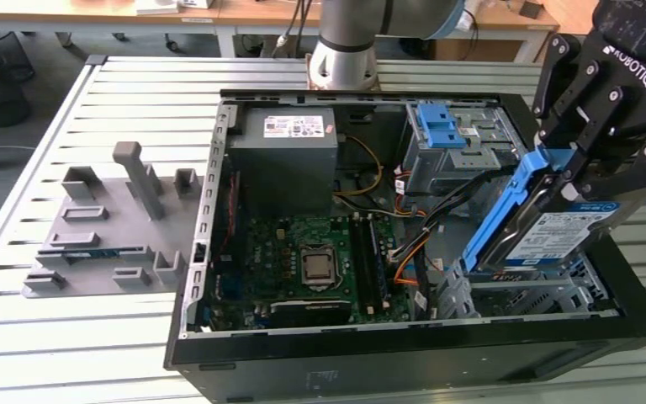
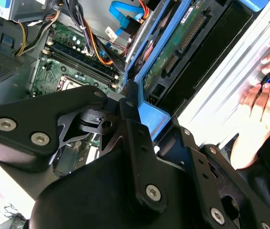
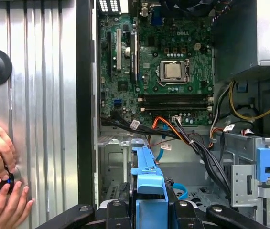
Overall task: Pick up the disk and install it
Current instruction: 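Insert the disk into the insertion slot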
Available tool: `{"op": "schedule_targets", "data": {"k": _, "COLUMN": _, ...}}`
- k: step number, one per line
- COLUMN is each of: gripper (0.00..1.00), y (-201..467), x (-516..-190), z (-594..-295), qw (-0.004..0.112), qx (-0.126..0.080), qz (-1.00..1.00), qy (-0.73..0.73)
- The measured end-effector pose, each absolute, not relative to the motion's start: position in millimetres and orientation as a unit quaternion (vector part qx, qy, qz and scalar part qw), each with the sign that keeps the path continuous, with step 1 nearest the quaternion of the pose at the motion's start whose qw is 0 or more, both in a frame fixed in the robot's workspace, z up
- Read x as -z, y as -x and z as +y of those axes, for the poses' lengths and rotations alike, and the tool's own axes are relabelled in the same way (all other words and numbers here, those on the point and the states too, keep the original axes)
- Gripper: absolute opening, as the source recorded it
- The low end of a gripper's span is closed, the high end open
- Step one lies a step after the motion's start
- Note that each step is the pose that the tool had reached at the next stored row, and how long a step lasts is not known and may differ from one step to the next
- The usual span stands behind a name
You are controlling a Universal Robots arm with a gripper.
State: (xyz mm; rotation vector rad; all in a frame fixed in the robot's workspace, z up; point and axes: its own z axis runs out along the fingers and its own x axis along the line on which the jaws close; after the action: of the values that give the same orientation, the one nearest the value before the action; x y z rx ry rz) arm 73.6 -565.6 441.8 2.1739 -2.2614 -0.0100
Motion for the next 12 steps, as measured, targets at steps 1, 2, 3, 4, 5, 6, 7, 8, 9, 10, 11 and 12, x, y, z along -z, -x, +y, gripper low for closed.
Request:
{"op": "schedule_targets", "data": {"k": 1, "gripper": 0.36, "y": -73.8, "x": -441.5, "z": -565.9, "qw": 0.002, "qx": 0.003, "qz": -0.721, "qy": -0.693}}
{"op": "schedule_targets", "data": {"k": 2, "gripper": 0.36, "y": -73.8, "x": -441.3, "z": -566.1, "qw": 0.002, "qx": 0.003, "qz": -0.72, "qy": -0.694}}
{"op": "schedule_targets", "data": {"k": 3, "gripper": 0.36, "y": -73.9, "x": -441.1, "z": -566.4, "qw": 0.002, "qx": 0.003, "qz": -0.72, "qy": -0.694}}
{"op": "schedule_targets", "data": {"k": 4, "gripper": 0.36, "y": -73.9, "x": -440.8, "z": -566.7, "qw": 0.002, "qx": 0.003, "qz": -0.72, "qy": -0.694}}
{"op": "schedule_targets", "data": {"k": 5, "gripper": 0.36, "y": -74.0, "x": -440.6, "z": -567.0, "qw": 0.002, "qx": 0.003, "qz": -0.72, "qy": -0.694}}
{"op": "schedule_targets", "data": {"k": 6, "gripper": 0.36, "y": -74.0, "x": -440.4, "z": -567.2, "qw": 0.002, "qx": 0.003, "qz": -0.72, "qy": -0.694}}
{"op": "schedule_targets", "data": {"k": 7, "gripper": 0.36, "y": -74.1, "x": -440.2, "z": -567.5, "qw": 0.002, "qx": 0.003, "qz": -0.72, "qy": -0.694}}
{"op": "schedule_targets", "data": {"k": 8, "gripper": 0.36, "y": -74.1, "x": -440.1, "z": -567.7, "qw": 0.002, "qx": 0.003, "qz": -0.72, "qy": -0.694}}
{"op": "schedule_targets", "data": {"k": 9, "gripper": 0.36, "y": -74.1, "x": -440.1, "z": -567.8, "qw": 0.002, "qx": 0.003, "qz": -0.719, "qy": -0.695}}
{"op": "schedule_targets", "data": {"k": 10, "gripper": 0.36, "y": -74.2, "x": -440.0, "z": -567.9, "qw": 0.002, "qx": 0.003, "qz": -0.719, "qy": -0.695}}
{"op": "schedule_targets", "data": {"k": 11, "gripper": 0.36, "y": -74.2, "x": -440.0, "z": -568.0, "qw": 0.002, "qx": 0.003, "qz": -0.719, "qy": -0.694}}
{"op": "schedule_targets", "data": {"k": 12, "gripper": 0.36, "y": -74.2, "x": -439.9, "z": -568.2, "qw": 0.002, "qx": 0.003, "qz": -0.719, "qy": -0.695}}
